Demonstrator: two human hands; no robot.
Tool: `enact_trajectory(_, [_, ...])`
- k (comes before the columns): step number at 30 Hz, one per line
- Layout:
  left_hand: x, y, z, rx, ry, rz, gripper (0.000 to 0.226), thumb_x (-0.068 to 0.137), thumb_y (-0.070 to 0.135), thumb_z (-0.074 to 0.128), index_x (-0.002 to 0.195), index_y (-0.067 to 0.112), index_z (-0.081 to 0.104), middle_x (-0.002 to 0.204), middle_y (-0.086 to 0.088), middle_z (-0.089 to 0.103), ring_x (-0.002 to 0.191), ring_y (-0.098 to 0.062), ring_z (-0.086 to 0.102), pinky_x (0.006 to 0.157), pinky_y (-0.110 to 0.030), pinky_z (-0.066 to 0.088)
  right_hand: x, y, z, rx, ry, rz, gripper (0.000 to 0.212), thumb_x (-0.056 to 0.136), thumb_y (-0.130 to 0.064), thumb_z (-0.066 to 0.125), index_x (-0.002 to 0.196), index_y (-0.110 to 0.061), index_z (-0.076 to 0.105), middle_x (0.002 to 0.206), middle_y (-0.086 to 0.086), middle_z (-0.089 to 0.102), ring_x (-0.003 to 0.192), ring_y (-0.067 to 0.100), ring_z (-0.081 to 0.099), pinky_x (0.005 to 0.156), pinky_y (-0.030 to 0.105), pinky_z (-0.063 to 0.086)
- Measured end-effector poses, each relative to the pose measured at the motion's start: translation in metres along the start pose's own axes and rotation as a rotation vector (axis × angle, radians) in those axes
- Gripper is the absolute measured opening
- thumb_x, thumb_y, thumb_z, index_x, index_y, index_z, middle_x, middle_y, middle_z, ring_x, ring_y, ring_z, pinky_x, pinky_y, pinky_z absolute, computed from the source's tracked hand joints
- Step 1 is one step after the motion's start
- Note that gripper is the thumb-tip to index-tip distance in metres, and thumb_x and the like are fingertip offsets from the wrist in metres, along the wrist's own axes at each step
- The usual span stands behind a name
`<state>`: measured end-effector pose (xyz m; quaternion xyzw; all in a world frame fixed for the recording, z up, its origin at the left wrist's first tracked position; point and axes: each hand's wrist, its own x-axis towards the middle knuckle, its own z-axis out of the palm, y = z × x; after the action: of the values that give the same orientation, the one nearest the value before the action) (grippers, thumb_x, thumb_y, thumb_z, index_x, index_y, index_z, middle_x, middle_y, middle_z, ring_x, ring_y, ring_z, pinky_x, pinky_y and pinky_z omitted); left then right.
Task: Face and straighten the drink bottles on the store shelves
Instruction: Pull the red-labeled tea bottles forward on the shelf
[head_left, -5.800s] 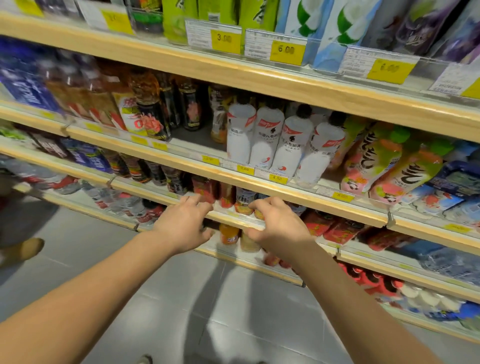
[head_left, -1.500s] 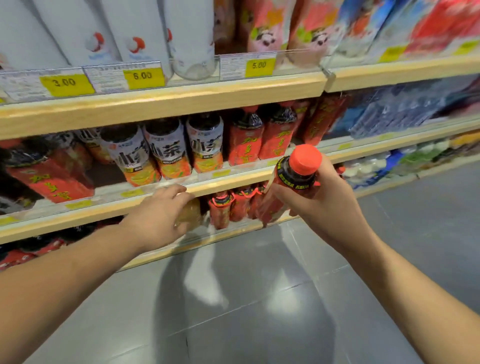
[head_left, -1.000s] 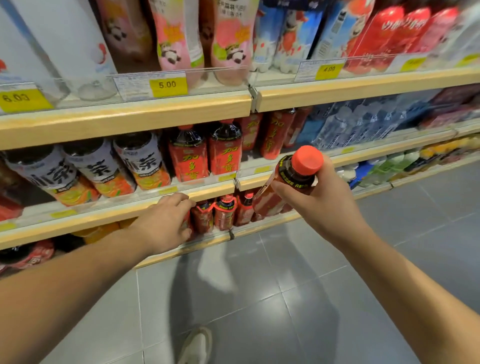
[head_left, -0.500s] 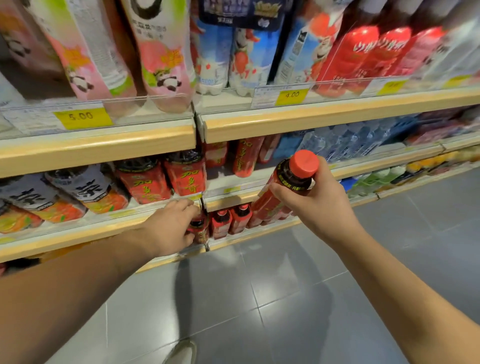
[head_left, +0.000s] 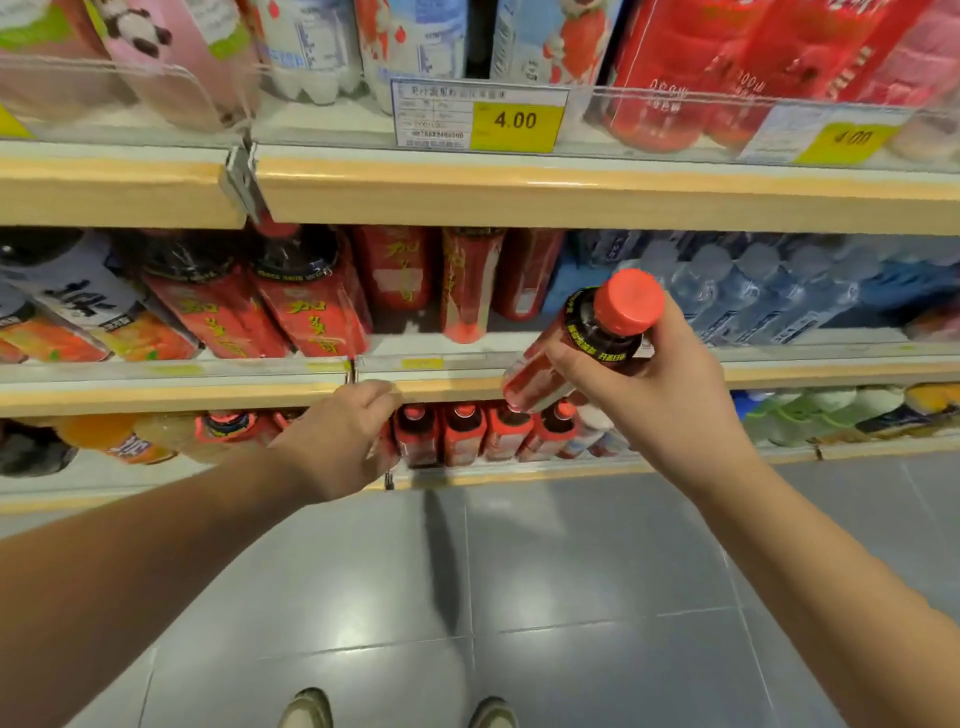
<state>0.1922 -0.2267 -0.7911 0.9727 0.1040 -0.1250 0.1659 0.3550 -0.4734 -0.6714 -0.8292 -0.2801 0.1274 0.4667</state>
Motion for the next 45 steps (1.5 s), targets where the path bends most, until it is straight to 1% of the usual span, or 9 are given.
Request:
enact_trajectory(5, [0.006,0.003,0.006,-0.008,0.041,-0.019,0.069,0.087,0.025,0.067,0.148,0.014,0.037,0.154,-0.009,0.033,0.141,-0.028,0.032,0.115,-0.041,0.033,0.01,0.004,-0.002,0.043,-0.043,-0.089,0.022,0.092,-0.019,0.078,0.104,-0.022,0.059,0.08,-0.034,0.07,0.073,-0.008,0.07,0.065,0.002,0.046])
enact_trajectory(9, [0.015,-0.003,0.012,-0.001,0.041,-0.037,0.073,0.087,0.027,0.069,0.149,0.015,0.034,0.156,-0.008,0.03,0.143,-0.026,0.028,0.115,-0.04,0.032,0.021,0.007,-0.002,0.025,0.003,-0.072,0.031,0.087,-0.041,0.081,0.11,-0.036,0.06,0.1,-0.016,0.072,0.092,0.011,0.072,0.077,0.027,0.056])
enact_trajectory(13, [0.021,-0.006,0.016,-0.011,0.028,-0.067,0.077,0.086,0.027,0.071,0.151,0.015,0.031,0.158,-0.007,0.026,0.144,-0.026,0.025,0.116,-0.04,0.03,0.028,0.007,-0.001,0.021,0.046,-0.086,0.034,0.085,-0.046,0.082,0.108,-0.045,0.057,0.103,-0.021,0.07,0.087,0.009,0.073,0.063,0.017,0.052])
enact_trajectory(18, [0.024,-0.008,0.019,0.001,0.074,-0.065,0.076,0.085,0.024,0.07,0.151,0.012,0.033,0.156,-0.005,0.028,0.142,-0.025,0.029,0.114,-0.039,0.034,0.037,0.011,0.002,0.001,0.064,-0.101,0.04,0.085,-0.048,0.081,0.115,-0.038,0.057,0.109,-0.014,0.069,0.099,0.019,0.071,0.092,0.046,0.056])
enact_trajectory(21, [0.024,-0.009,0.021,0.037,0.103,-0.045,0.072,0.086,0.022,0.068,0.149,0.012,0.035,0.154,-0.008,0.03,0.14,-0.027,0.031,0.112,-0.041,0.036,0.041,0.013,0.004,-0.014,0.057,-0.11,0.041,0.085,-0.048,0.081,0.117,-0.038,0.056,0.112,-0.014,0.068,0.103,0.02,0.07,0.095,0.048,0.055])
enact_trajectory(33, [0.024,-0.019,0.025,0.065,0.164,0.014,0.07,0.083,0.018,0.07,0.146,0.009,0.041,0.145,-0.009,0.04,0.13,-0.029,0.039,0.107,-0.043,0.04,0.054,0.021,0.014,0.022,0.086,-0.079,0.041,0.087,-0.042,0.081,0.117,-0.028,0.058,0.104,-0.019,0.067,0.081,-0.003,0.069,0.068,0.009,0.05])
enact_trajectory(38, [0.024,-0.02,0.026,0.081,0.177,0.019,0.069,0.083,0.019,0.069,0.146,0.01,0.041,0.143,-0.007,0.041,0.128,-0.027,0.04,0.105,-0.041,0.041,0.066,0.027,0.017,-0.01,0.076,-0.02,0.041,0.083,-0.051,0.081,0.109,-0.03,0.057,0.099,-0.014,0.07,0.077,0.005,0.071,0.065,0.015,0.054])
enact_trajectory(42, [0.024,-0.02,0.027,0.092,0.195,0.017,0.069,0.082,0.019,0.07,0.145,0.011,0.043,0.14,-0.006,0.044,0.126,-0.027,0.042,0.104,-0.039,0.04,0.075,0.031,0.018,-0.021,0.09,0.016,0.048,0.081,-0.054,0.081,0.114,-0.026,0.062,0.106,-0.01,0.073,0.092,0.017,0.072,0.086,0.043,0.06])
enact_trajectory(45, [0.023,-0.019,0.028,0.091,0.205,0.018,0.069,0.08,0.019,0.07,0.143,0.011,0.044,0.138,-0.007,0.045,0.123,-0.027,0.043,0.101,-0.038,0.041,0.08,0.033,0.018,-0.043,0.076,0.025,0.05,0.079,-0.059,0.079,0.114,-0.026,0.065,0.108,-0.006,0.073,0.096,0.02,0.071,0.082,0.041,0.06])
